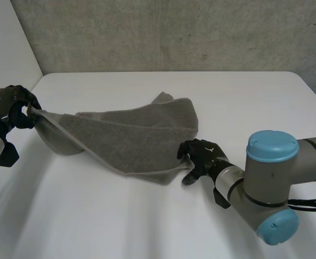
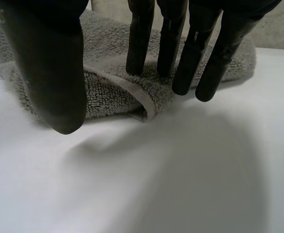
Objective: Fold the towel.
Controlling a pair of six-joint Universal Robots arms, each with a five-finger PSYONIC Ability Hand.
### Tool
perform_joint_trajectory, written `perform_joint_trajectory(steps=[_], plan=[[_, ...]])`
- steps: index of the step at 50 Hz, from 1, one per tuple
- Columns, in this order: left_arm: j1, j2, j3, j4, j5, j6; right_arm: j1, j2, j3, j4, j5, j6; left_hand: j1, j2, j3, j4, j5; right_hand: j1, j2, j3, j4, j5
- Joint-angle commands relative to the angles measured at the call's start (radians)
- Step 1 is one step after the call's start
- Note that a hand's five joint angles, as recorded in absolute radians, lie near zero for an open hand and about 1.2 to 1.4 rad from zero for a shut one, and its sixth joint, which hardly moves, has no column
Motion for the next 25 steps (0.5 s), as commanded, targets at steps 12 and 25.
perform_joint_trajectory(steps=[12, 25], plan=[[0.001, 0.0, 0.001, 0.0, 0.0, -0.001, 0.027, 0.102, -0.188, -0.001, 0.066, -0.006, 0.099, 0.599, 0.709, 0.047, 0.049, 0.808, 0.815, 0.809, 0.808, 0.802], [-0.045, -0.071, 0.271, 0.057, -0.015, -0.048, -0.021, 0.181, -1.041, 0.149, 0.079, -0.521, 0.099, 0.599, 0.709, 0.047, 0.049, 0.808, 0.815, 0.809, 0.808, 0.802]])
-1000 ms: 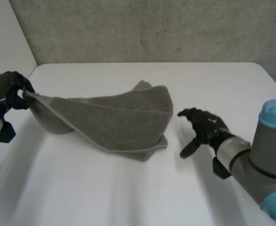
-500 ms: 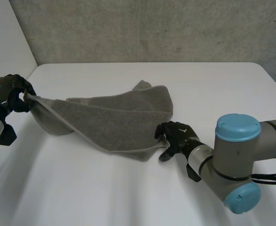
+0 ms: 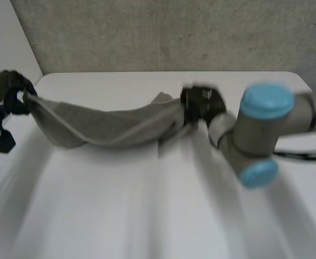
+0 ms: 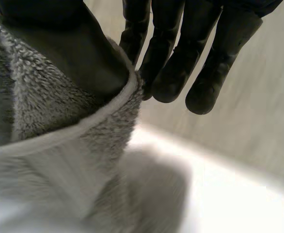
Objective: Fold the towel.
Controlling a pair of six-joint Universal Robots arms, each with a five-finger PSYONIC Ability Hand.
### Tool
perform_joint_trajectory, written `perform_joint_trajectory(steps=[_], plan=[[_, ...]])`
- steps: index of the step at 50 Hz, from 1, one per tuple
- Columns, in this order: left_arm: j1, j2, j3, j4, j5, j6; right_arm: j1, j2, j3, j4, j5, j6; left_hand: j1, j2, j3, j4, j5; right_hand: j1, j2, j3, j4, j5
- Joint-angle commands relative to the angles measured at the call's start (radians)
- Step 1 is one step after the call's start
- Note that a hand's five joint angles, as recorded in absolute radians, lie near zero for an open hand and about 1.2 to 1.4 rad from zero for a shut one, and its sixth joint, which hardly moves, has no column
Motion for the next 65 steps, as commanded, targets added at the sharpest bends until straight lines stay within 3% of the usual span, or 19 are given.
perform_joint_trajectory(steps=[1, 5, 10, 12, 21, 25, 30, 32, 38, 40, 43, 45, 47, 56, 65], plan=[[-0.062, -0.072, 0.262, 0.027, -0.027, -0.067, -0.031, 0.138, -0.74, 0.137, -0.003, -0.466, 0.099, 0.599, 0.709, 0.047, 0.049, 0.06, 0.063, 0.05, 0.054, 0.056], [-0.1, -0.085, 0.478, 0.023, -0.132, -0.127, -0.04, 0.154, -0.89, 0.145, -0.018, -0.551, 0.099, 0.599, 0.709, 0.047, 0.049, 0.06, 0.063, 0.05, 0.054, 0.056], [-0.11, -0.094, 0.6, 0.011, -0.197, -0.14, -0.023, 0.088, -0.855, 0.157, -0.055, -0.551, 0.099, 0.599, 0.709, 0.047, 0.049, 0.06, 0.063, 0.05, 0.054, 0.056], [-0.114, -0.094, 0.599, 0.002, -0.197, -0.14, -0.004, 0.075, -0.765, 0.275, -0.066, -0.553, 0.099, 0.599, 0.709, 0.047, 0.049, 0.06, 0.063, 0.05, 0.054, 0.056], [-0.11, -0.092, 0.332, -0.023, -0.183, -0.124, 0.012, 0.071, -0.485, 0.559, -0.064, -0.559, 0.099, 0.599, 0.709, 0.047, 0.049, 0.06, 0.063, 0.05, 0.054, 0.056], [-0.096, -0.086, 0.168, -0.019, -0.11, -0.114, -0.003, 0.014, -0.245, 0.611, -0.075, -0.556, 0.099, 0.599, 0.709, 0.047, 0.049, 0.06, 0.063, 0.05, 0.054, 0.056], [-0.064, -0.077, 0.018, -0.019, -0.018, -0.079, -0.046, -0.092, 0.044, 0.541, -0.109, -0.556, 0.099, 0.599, 0.709, 0.047, 0.049, 0.06, 0.063, 0.05, 0.054, 0.056], [-0.047, -0.071, -0.018, -0.018, -0.001, -0.06, -0.074, -0.17, 0.224, 0.439, -0.162, -0.55, 0.099, 0.599, 0.709, 0.047, 0.049, 0.06, 0.063, 0.05, 0.054, 0.056], [0.012, -0.053, -0.099, -0.012, 0.027, 0.02, -0.109, -0.254, 0.418, 0.265, -0.187, -0.548, 0.099, 0.599, 0.709, 0.047, 0.049, 0.06, 0.063, 0.05, 0.054, 0.056], [0.013, -0.053, -0.101, -0.012, 0.028, 0.026, -0.119, -0.273, 0.496, 0.169, -0.187, -0.548, 0.099, 0.599, 0.709, 0.047, 0.049, -0.12, -0.117, -0.13, -0.126, -0.124], [0.013, -0.053, -0.106, -0.012, 0.027, 0.024, -0.12, -0.274, 0.521, 0.133, -0.187, -0.548, 0.099, 0.599, 0.709, 0.047, 0.049, -0.224, -0.221, -0.233, -0.23, -0.228], [0.013, -0.053, -0.109, -0.012, 0.025, 0.024, -0.117, -0.276, 0.552, 0.09, -0.184, -0.547, 0.099, 0.599, 0.709, 0.047, 0.049, -0.638, -0.636, -0.648, -0.645, -0.643], [0.012, -0.051, -0.121, -0.01, 0.024, 0.024, -0.119, -0.276, 0.556, 0.082, -0.181, -0.536, 0.099, 0.599, 0.709, 0.047, 0.049, -0.716, -0.714, -0.726, -0.722, -0.72], [0.005, -0.049, -0.136, -0.006, 0.025, 0.024, -0.197, -0.299, 0.59, 0.09, -0.181, -0.349, 0.099, 0.599, 0.709, 0.047, 0.049, -0.743, -0.741, -0.753, -0.75, -0.747], [0.015, -0.053, -0.144, 0.03, 0.028, 0.026, -0.218, -0.343, 0.693, 0.076, -0.202, -0.353, 0.099, 0.599, 0.709, 0.047, 0.049, -0.746, -0.744, -0.756, -0.752, -0.75]])
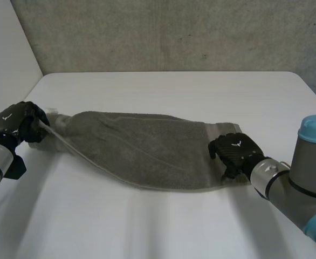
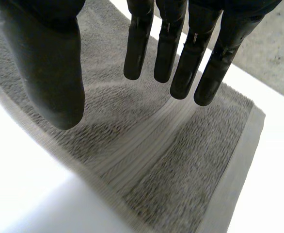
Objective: Fold the towel.
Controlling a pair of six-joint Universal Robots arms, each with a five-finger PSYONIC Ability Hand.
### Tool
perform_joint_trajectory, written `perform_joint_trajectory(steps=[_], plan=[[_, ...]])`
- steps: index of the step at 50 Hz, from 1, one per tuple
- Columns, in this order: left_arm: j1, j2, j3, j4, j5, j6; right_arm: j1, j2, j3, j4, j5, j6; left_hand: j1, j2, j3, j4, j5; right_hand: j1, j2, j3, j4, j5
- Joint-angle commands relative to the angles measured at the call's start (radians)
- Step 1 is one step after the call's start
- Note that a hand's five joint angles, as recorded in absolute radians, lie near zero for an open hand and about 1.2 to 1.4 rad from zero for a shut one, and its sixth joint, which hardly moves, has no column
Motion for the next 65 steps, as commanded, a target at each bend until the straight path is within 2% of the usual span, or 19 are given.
perform_joint_trajectory(steps=[1, 3, 5, 8, 10, 13, 24, 37, 48, 59, 65], plan=[[0.004, -0.003, -0.006, 0.023, 0.003, 0.001, -0.042, -0.057, 0.088, -0.009, -0.026, -0.009, 0.098, 0.599, 0.709, 0.047, 0.049, -0.046, -0.061, -0.052, -0.052, -0.017], [0.004, -0.003, -0.007, 0.023, 0.004, 0.001, -0.073, -0.071, 0.105, -0.009, -0.043, -0.026, 0.098, 0.599, 0.709, 0.047, 0.049, -0.049, -0.064, -0.055, -0.055, -0.02], [0.002, -0.003, -0.007, 0.023, 0.004, 0.001, -0.129, -0.083, 0.139, -0.02, -0.105, -0.091, 0.098, 0.599, 0.709, 0.047, 0.049, -0.049, -0.064, -0.055, -0.055, -0.02], [-0.002, -0.005, -0.007, 0.023, 0.004, 0.001, -0.162, -0.083, 0.157, -0.032, -0.145, -0.135, 0.098, 0.599, 0.709, 0.047, 0.049, -0.049, -0.064, -0.055, -0.055, -0.02], [-0.002, -0.005, -0.007, 0.023, 0.004, 0.003, -0.218, -0.079, 0.179, -0.046, -0.193, -0.218, 0.098, 0.599, 0.709, 0.047, 0.049, -0.04, -0.055, -0.046, -0.046, -0.011], [-0.002, -0.007, -0.009, 0.025, 0.004, 0.003, -0.246, -0.068, 0.18, -0.052, -0.208, -0.277, 0.098, 0.599, 0.709, 0.047, 0.049, -0.037, -0.052, -0.043, -0.043, -0.008], [0.005, -0.007, -0.012, 0.049, 0.004, 0.005, -0.263, 0.007, 0.173, -0.149, -0.207, -0.317, 0.098, 0.599, 0.709, 0.047, 0.049, -0.025, -0.041, -0.031, -0.031, 0.003], [0.005, -0.014, -0.014, 0.051, 0.004, 0.006, -0.263, 0.05, 0.16, -0.189, -0.205, -0.319, 0.098, 0.599, 0.709, 0.047, 0.049, -0.011, -0.026, -0.016, -0.017, 0.018], [0.005, -0.014, -0.014, 0.051, 0.004, 0.006, -0.263, 0.067, 0.151, -0.195, -0.207, -0.317, 0.098, 0.599, 0.709, 0.047, 0.049, -0.011, -0.026, -0.016, -0.017, 0.018], [0.005, -0.014, -0.014, 0.051, 0.004, 0.006, -0.249, 0.072, 0.146, -0.275, -0.198, -0.302, 0.098, 0.599, 0.709, 0.047, 0.049, -0.008, -0.023, -0.013, -0.014, 0.021], [0.005, -0.014, -0.014, 0.051, 0.004, 0.006, -0.24, 0.095, 0.128, -0.287, -0.173, -0.3, 0.098, 0.599, 0.709, 0.047, 0.049, -0.005, -0.02, -0.01, -0.011, 0.024]])
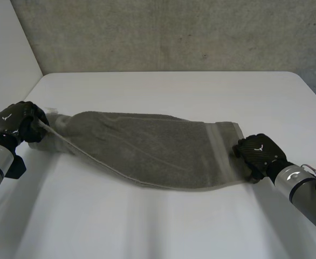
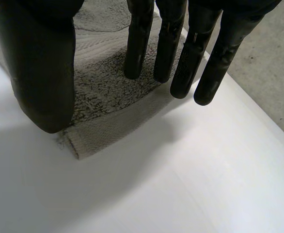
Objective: Fold the towel.
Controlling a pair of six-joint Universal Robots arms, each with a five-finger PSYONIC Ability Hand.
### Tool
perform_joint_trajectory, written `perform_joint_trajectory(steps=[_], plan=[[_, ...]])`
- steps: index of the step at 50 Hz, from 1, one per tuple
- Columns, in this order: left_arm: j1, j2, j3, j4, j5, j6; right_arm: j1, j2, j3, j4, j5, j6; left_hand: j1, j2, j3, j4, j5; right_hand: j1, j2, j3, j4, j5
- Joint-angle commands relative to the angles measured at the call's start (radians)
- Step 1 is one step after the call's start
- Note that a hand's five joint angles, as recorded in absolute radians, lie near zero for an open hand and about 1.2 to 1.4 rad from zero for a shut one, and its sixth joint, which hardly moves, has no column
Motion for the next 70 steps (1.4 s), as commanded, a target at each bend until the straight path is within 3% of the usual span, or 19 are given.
perform_joint_trajectory(steps=[1, 17, 29, 67, 69, 70], plan=[[0.0, 0.0, 0.0, 0.0, 0.0, 0.0, 0.015, 0.024, -0.02, -0.011, 0.026, 0.001, 0.097, 0.599, 0.709, 0.047, 0.049, 0.004, -0.019, -0.001, -0.003, 0.007], [0.0, 0.0, 0.0, 0.0, 0.0, 0.0, 0.04, 0.044, -0.037, -0.025, 0.036, 0.045, 0.097, 0.599, 0.709, 0.047, 0.049, 0.045, 0.022, 0.04, 0.038, 0.048], [0.0, 0.0, 0.0, 0.0, 0.0, 0.0, 0.051, 0.054, -0.041, -0.024, 0.036, 0.05, 0.097, 0.599, 0.709, 0.047, 0.049, 0.374, 0.351, 0.369, 0.367, 0.377], [0.0, 0.0, -0.001, 0.0, 0.0, 0.002, 0.052, 0.055, -0.051, -0.025, 0.039, 0.065, 0.097, 0.599, 0.709, 0.047, 0.049, 0.359, 0.337, 0.355, 0.353, 0.363], [0.0, 0.0, 0.0, 0.0, 0.0, 0.002, 0.052, 0.055, -0.051, -0.025, 0.039, 0.065, 0.097, 0.599, 0.709, 0.047, 0.049, 0.578, 0.555, 0.573, 0.571, 0.581], [0.0, 0.0, 0.0, 0.0, 0.0, 0.002, 0.052, 0.055, -0.051, -0.025, 0.039, 0.065, 0.097, 0.599, 0.709, 0.047, 0.049, 0.58, 0.557, 0.575, 0.573, 0.583]])
